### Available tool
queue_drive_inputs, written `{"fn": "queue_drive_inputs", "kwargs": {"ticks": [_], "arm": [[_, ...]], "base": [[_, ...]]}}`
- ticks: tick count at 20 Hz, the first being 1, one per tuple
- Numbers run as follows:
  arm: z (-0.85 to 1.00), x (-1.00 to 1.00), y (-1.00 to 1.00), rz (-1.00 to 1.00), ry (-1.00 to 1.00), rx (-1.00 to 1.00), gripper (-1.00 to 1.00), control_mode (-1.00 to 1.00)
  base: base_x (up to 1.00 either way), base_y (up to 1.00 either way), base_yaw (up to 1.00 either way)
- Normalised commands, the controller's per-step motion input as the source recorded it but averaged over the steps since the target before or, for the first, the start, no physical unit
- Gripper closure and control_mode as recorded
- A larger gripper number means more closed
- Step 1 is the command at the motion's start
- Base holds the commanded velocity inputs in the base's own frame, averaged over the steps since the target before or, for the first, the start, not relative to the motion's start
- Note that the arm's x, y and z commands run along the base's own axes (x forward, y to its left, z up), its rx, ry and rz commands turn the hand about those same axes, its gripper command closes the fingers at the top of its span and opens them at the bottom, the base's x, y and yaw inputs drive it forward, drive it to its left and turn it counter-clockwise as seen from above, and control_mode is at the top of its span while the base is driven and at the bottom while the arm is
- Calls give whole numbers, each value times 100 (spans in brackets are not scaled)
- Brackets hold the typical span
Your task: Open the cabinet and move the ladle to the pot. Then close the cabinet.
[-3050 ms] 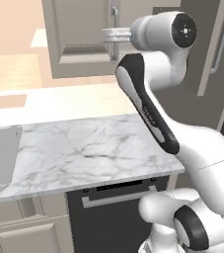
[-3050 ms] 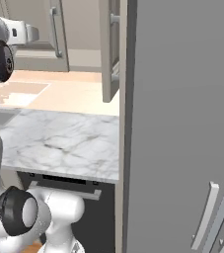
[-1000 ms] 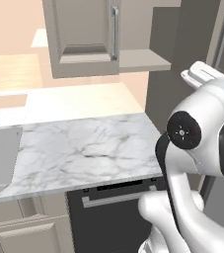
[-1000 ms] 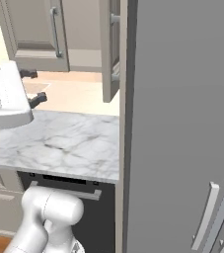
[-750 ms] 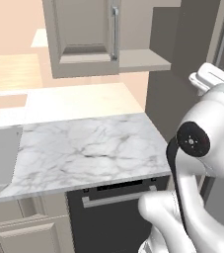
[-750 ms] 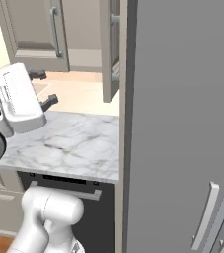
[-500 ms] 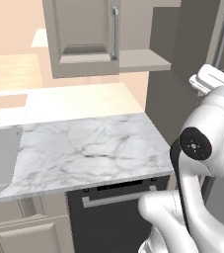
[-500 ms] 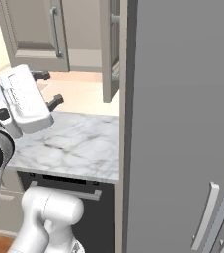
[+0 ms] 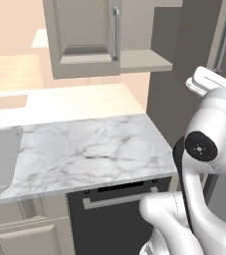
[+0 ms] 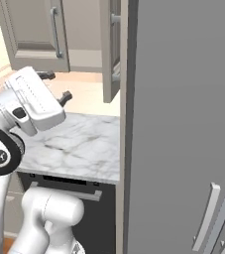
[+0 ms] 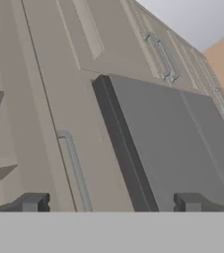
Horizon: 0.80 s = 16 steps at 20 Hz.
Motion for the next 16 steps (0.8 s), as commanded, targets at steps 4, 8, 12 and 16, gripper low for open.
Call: {"fn": "queue_drive_inputs", "kwargs": {"ticks": [4,8,12,16], "arm": [[-27,22,0,8,0,-2,-100,-100],[-15,16,-11,7,0,-2,-100,-100],[-18,16,-21,6,0,-2,-100,-100],[-33,16,-19,4,0,-3,-100,-100]], "base": [[0,0,0],[0,0,0],[0,0,0],[0,0,0]]}}
